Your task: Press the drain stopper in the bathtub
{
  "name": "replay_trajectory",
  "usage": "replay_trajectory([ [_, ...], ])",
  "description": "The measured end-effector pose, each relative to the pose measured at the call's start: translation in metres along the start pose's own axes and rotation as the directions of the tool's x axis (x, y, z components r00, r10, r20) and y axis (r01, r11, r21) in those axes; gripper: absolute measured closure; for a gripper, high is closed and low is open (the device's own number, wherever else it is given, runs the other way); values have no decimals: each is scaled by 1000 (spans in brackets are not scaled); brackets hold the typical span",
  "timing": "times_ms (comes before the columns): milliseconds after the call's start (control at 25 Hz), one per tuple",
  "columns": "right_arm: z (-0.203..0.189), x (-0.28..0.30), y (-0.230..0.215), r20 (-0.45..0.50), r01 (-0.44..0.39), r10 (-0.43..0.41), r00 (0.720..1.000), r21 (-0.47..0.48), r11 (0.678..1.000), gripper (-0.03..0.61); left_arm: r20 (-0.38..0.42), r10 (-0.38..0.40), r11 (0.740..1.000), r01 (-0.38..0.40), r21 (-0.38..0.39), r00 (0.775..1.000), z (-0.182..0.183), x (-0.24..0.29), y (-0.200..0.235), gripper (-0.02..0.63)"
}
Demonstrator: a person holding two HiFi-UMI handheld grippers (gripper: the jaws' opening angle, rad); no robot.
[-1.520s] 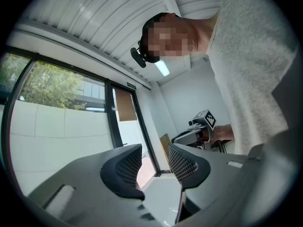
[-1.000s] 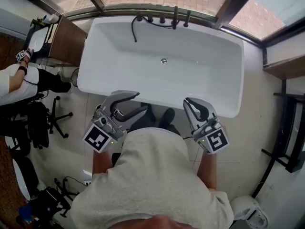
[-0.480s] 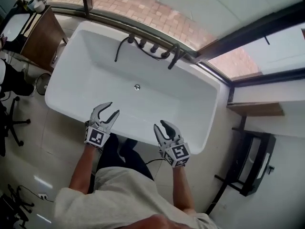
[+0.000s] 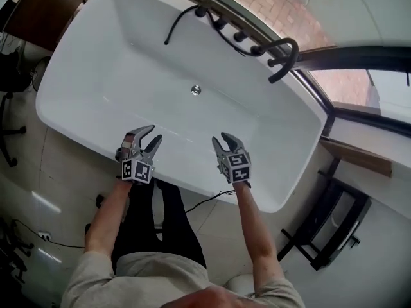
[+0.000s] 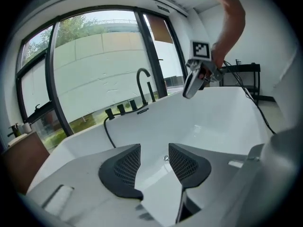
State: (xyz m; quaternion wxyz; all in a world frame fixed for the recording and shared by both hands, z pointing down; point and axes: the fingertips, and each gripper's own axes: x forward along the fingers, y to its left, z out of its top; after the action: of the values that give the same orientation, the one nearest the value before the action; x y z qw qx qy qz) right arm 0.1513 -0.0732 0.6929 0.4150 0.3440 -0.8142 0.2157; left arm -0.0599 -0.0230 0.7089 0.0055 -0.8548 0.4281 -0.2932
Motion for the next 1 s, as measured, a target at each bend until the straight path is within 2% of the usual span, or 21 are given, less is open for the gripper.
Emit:
replay_trajectory([
  [120,-20,75,-29,-65,-4,1,998,-39,999,438,-28,9,1000,-9,-4,1000,-22,9,-8,439],
  [240,-57,147,-47,-140,-35,30,990,-37,999,455,-77,-20,1000,21,2,997,-31,11,-16,505],
  [400,-106,237,-83,-238,-46,35,971,-41,998,465,-10,69,995,-68,73,998,-16,26,-4,560],
  [440,-117,253,-92,-255,-36,25,966,-39,999,505,8,93,991,-93,98,996,-15,28,-5,561],
  [480,-124,266,-99,-267,-25,15,964,-37,999,511,20,108,987,-110,121,994,-15,28,-7,589],
  [680,-135,324,-128,-255,25,-33,966,-36,999,531,72,143,971,-154,184,987,-10,19,-14,612],
  [880,-155,386,-136,-285,55,-62,957,-31,998,554,67,98,967,-111,228,993,-7,19,-28,612],
  [1000,-137,421,-122,-237,35,-45,970,-47,998,555,70,96,965,-110,237,993,-3,13,-30,612],
])
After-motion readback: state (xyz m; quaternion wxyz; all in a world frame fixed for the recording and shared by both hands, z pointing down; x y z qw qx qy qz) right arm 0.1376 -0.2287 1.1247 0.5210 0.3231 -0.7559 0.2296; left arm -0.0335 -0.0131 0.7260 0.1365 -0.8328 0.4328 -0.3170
